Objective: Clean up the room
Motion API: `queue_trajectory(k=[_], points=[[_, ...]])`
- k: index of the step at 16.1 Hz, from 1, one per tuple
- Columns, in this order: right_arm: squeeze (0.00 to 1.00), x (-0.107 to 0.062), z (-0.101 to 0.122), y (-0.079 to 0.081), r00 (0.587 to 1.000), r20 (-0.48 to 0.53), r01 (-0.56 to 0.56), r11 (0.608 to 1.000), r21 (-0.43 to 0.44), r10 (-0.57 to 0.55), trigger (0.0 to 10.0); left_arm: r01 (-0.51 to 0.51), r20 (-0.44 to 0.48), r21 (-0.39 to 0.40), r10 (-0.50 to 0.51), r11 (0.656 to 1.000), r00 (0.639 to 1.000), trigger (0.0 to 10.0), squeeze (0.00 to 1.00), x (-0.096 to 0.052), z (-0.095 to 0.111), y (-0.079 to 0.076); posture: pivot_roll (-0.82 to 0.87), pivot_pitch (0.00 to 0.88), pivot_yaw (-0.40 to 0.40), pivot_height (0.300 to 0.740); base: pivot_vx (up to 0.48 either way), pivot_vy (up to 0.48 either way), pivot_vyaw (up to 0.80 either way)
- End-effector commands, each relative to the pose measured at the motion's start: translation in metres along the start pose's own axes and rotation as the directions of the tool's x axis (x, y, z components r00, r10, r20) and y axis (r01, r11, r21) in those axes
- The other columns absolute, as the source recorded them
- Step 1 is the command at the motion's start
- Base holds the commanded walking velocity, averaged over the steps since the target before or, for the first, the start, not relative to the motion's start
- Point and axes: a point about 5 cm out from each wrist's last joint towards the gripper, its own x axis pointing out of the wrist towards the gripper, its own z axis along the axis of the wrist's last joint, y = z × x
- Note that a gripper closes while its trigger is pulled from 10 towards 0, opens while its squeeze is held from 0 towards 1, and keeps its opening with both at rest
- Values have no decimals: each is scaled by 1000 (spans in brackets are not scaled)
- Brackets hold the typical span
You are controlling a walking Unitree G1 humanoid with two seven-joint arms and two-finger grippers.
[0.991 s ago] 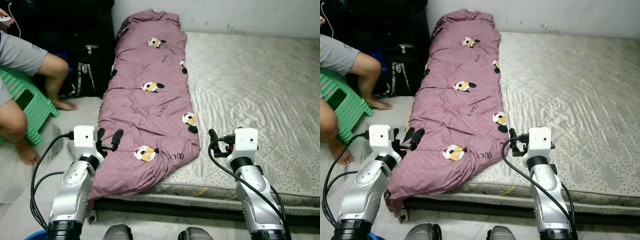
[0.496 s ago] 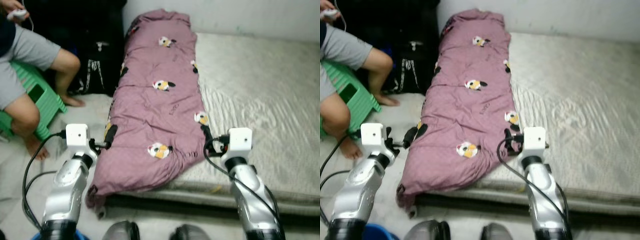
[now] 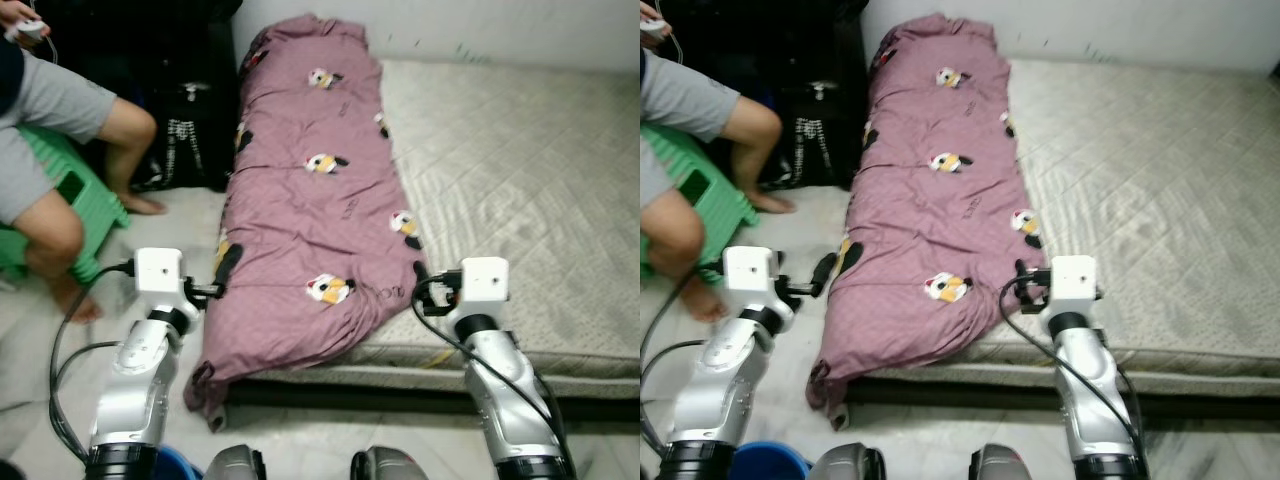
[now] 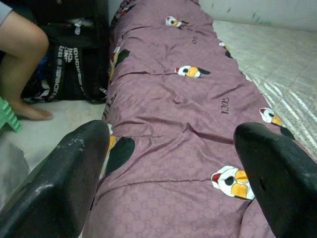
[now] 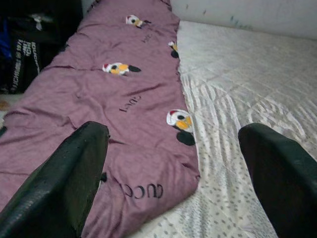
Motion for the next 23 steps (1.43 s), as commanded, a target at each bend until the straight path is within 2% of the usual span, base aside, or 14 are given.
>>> queue_trajectory(k=[1, 4, 9, 14, 17, 23], points=[[0, 1, 4, -6, 1000, 8, 18, 1000, 5, -18, 10000, -11, -1, 5, 11, 1000, 1000, 10000, 0, -1, 0, 2, -74, 105, -19, 740, 0, 0, 0], [0, -1, 4, -6, 1000, 6, 22, 1000, 11, -22, 10000, 3, -11, 2, -3, 1000, 1000, 10000, 0, -4, -2, -1, -81, 115, -21, 740, 0, 0, 0], [0, -1, 4, -7, 1000, 6, 26, 1000, 16, -26, 10000, -11, -1, -4, 11, 1000, 1000, 10000, 0, -2, -1, -2, -84, 117, -21, 674, 0, 0, 0], [0, 0, 4, -7, 1000, 5, 19, 1000, 19, -20, 10000, -46, 14, -2, 46, 999, 999, 10000, 0, -1, 0, 1, -85, 116, -23, 636, 0, 0, 0], [0, 0, 4, -7, 1000, 6, 17, 1000, 19, -17, 10000, -81, 24, -5, 81, 997, 996, 10000, 0, 1, 2, 5, -86, 114, -24, 636, 0, 0, 0], [0, 0, 4, -7, 1000, 6, 13, 1000, 15, -13, 10000, -73, 22, -6, 73, 997, 997, 10000, 0, 1, 1, 4, -85, 113, -28, 636, 0, 0, 0]])
